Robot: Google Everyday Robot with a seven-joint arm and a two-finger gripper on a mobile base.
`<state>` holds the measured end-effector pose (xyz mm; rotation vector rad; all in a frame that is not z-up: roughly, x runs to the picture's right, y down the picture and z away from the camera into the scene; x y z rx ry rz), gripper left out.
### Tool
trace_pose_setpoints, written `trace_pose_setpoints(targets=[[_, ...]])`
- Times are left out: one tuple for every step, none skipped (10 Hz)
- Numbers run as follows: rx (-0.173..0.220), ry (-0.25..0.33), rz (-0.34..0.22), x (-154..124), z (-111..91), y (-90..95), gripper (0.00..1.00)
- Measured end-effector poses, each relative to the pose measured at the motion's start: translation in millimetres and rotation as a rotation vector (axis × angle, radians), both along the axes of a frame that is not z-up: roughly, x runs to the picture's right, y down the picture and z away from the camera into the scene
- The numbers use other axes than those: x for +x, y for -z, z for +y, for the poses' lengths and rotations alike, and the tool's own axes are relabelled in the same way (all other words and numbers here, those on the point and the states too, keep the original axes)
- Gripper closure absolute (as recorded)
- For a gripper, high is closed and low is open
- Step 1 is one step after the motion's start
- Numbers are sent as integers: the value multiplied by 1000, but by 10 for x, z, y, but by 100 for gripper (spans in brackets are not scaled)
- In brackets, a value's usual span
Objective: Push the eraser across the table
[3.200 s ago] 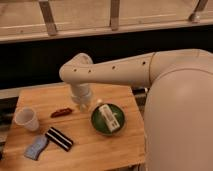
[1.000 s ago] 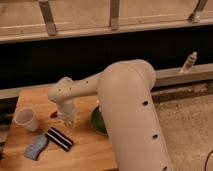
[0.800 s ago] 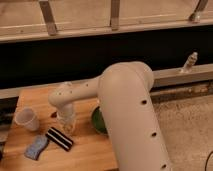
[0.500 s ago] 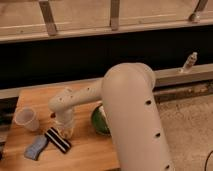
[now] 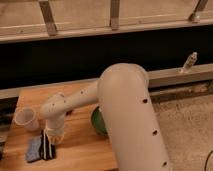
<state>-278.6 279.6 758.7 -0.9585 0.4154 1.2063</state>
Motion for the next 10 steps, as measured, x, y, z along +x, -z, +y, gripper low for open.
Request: trace_pose_setpoints(targets=[[0, 16, -37, -154, 0, 33, 100], [-1, 32, -77, -312, -6, 60, 100], [2, 47, -107, -445, -17, 97, 100], [7, 61, -114, -488, -44, 120, 100], [23, 76, -106, -477, -112, 148, 100], [46, 84, -61, -362, -223, 161, 100], [63, 81, -34, -287, -317, 162, 100], [86, 78, 11, -122, -466, 150, 100], [112, 60, 55, 73, -634, 129, 100], [118, 57, 67, 134, -674, 119, 99]])
